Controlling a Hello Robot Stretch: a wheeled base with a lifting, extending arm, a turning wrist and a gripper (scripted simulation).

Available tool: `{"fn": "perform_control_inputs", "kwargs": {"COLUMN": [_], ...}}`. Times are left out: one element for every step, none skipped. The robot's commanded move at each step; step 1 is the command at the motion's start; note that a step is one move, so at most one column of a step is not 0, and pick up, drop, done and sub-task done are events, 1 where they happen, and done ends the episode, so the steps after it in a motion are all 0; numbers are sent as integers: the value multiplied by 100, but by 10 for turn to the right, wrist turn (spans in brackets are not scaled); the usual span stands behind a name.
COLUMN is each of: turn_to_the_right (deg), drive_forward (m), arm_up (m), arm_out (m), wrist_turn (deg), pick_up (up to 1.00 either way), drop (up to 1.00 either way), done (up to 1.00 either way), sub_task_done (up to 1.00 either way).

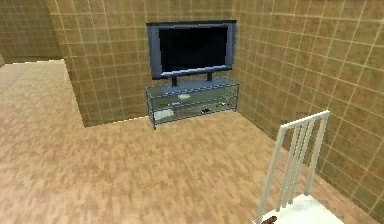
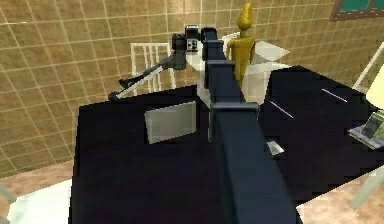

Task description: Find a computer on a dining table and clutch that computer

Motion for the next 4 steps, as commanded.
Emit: {"fn": "perform_control_inputs", "kwargs": {"turn_to_the_right": [0, 0, 0, 0], "drive_forward": [0, 0, 0, 0], "arm_up": [0, -30, 0, 10], "arm_out": [0, 0, 0, 0], "wrist_turn": [300, 0, 0, 0], "pick_up": [0, 0, 100, 0], "drop": [0, 0, 0, 0], "done": [0, 0, 0, 0], "sub_task_done": [0, 0, 0, 0]}}
